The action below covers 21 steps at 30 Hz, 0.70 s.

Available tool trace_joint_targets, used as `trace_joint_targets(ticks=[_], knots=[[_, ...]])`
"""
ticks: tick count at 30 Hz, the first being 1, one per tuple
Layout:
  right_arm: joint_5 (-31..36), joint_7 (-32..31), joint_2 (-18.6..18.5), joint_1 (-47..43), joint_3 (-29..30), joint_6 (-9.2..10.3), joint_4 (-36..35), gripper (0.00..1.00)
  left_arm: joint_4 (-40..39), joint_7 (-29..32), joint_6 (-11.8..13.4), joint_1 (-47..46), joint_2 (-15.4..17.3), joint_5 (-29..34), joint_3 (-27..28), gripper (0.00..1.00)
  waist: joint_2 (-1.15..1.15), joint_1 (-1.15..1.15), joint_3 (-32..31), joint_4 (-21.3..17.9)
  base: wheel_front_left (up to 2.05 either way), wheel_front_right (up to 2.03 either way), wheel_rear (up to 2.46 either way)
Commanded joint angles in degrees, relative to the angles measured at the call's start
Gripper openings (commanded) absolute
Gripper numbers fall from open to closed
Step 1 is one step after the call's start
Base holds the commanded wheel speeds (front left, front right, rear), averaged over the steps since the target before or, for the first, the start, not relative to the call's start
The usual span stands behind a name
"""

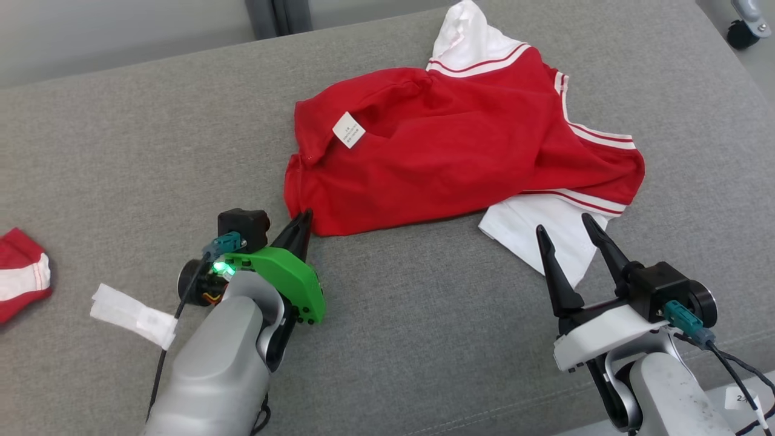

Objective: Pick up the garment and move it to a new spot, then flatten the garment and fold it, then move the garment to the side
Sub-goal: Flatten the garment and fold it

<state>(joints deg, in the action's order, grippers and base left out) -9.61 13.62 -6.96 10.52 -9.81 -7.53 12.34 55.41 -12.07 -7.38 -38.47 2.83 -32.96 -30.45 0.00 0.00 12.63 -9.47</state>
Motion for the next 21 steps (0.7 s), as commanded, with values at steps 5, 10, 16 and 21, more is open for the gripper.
trace_joint_targets(ticks=[5,10,16,21], knots=[[0.5,-0.4,-0.6,-1.9,1.4,0.07,-0.7,1.0,-8.9,-2.3,-0.1,6.1,1.8,-6.2,-1.9,0.0,0.0,0.0,-2.2,3.9,0.0,0.0,0.0],[0.4,-0.7,-0.9,-3.2,3.1,0.07,-1.6,1.0,-20.7,-2.9,-0.1,13.4,5.3,-10.6,-1.4,0.0,0.0,0.0,-3.1,7.6,0.0,0.0,0.0],[0.5,-1.3,-1.0,-3.6,3.5,0.07,-2.7,1.0,-33.1,-2.3,1.6,22.2,9.2,-12.4,0.4,0.0,0.0,0.0,-3.1,11.2,0.0,0.0,0.0],[0.5,-1.6,-0.8,-3.5,3.4,0.07,-3.0,1.0,-42.9,-0.7,4.0,27.3,10.7,-14.8,1.5,0.0,0.0,0.0,-3.2,12.6,0.0,0.0,0.0]])
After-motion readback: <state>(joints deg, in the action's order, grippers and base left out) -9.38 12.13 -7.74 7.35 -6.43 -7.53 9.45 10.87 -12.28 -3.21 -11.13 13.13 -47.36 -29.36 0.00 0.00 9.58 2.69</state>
